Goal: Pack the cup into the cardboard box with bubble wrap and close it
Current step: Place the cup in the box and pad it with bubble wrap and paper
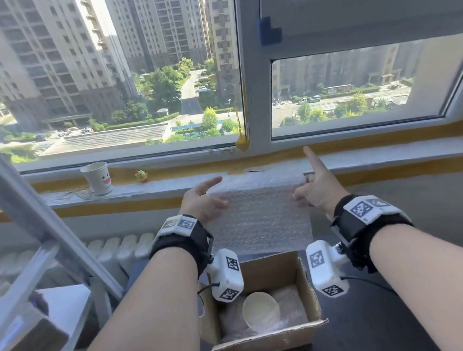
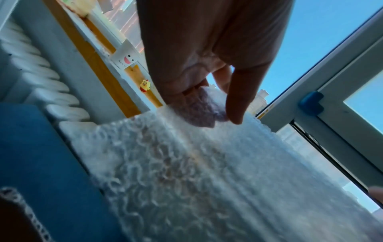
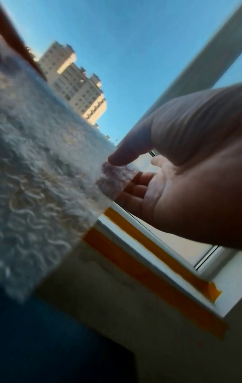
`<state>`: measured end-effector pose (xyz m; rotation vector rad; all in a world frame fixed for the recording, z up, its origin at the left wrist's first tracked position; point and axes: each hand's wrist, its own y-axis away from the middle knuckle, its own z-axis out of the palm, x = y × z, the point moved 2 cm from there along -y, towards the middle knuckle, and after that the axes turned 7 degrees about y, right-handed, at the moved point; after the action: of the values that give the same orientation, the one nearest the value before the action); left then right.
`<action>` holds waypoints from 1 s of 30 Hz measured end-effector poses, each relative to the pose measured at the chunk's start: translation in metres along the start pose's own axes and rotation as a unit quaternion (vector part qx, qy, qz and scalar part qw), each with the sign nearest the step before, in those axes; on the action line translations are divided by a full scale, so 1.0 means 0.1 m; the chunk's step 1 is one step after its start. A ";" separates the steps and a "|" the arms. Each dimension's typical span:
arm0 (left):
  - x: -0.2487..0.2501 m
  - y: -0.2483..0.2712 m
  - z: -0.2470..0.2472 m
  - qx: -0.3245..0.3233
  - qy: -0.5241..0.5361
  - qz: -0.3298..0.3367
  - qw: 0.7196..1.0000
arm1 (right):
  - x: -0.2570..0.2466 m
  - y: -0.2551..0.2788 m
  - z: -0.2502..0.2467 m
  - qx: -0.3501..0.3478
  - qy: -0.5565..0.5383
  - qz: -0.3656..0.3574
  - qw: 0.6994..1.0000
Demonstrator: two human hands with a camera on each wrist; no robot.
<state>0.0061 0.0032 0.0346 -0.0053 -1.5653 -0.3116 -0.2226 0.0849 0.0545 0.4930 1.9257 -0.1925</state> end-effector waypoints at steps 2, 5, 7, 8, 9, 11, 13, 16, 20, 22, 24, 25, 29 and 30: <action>0.02 0.00 -0.02 0.010 -0.014 0.005 1.000 | 0.00 0.01 0.02 -0.034 0.051 -0.030 0.998; 0.05 0.01 -0.04 0.038 -0.033 0.010 0.999 | 0.00 0.03 0.06 -0.082 0.094 -0.035 0.992; 0.05 0.03 -0.05 0.038 -0.052 0.005 0.998 | 0.00 0.03 0.08 -0.070 0.147 -0.035 0.986; 0.04 0.04 -0.07 0.040 -0.070 0.004 0.997 | -0.01 0.03 0.08 -0.053 0.170 -0.036 0.983; 0.03 0.03 -0.08 0.046 -0.086 0.005 0.995 | -0.01 0.04 0.08 -0.033 0.188 -0.039 0.981; 0.03 0.04 -0.11 0.061 -0.120 0.008 0.991 | -0.01 0.06 0.06 0.004 0.199 -0.042 0.979; 0.06 0.08 -0.13 0.055 -0.128 0.002 0.990 | 0.00 0.07 0.04 0.009 0.179 -0.045 0.983; 0.08 0.13 -0.16 0.004 -0.057 -0.032 0.998 | 0.04 0.05 0.00 -0.024 0.075 -0.011 0.997; 0.05 0.18 -0.16 -0.059 -0.028 -0.066 0.996 | 0.06 0.06 -0.01 -0.044 -0.087 0.049 0.994; 0.01 0.15 -0.15 -0.038 -0.036 -0.058 0.997 | 0.07 0.08 0.00 -0.053 -0.107 0.059 0.991; -0.02 0.14 -0.16 -0.026 -0.022 -0.052 0.998 | 0.08 0.14 0.03 -0.095 -0.096 0.062 0.989; -0.04 0.14 -0.16 -0.026 -0.021 -0.050 0.998 | 0.09 0.17 0.05 -0.117 -0.077 0.062 0.988; -0.09 0.19 -0.16 -0.036 -0.051 -0.046 0.997 | 0.15 0.20 0.12 -0.135 -0.029 0.072 0.988; -0.09 0.22 -0.15 -0.035 -0.038 -0.051 0.997 | 0.17 0.18 0.12 -0.143 -0.045 0.086 0.985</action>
<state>0.0257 0.0228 0.0295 0.0089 -1.6323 -0.4499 -0.2101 0.1013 0.0359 0.4455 1.7744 0.1699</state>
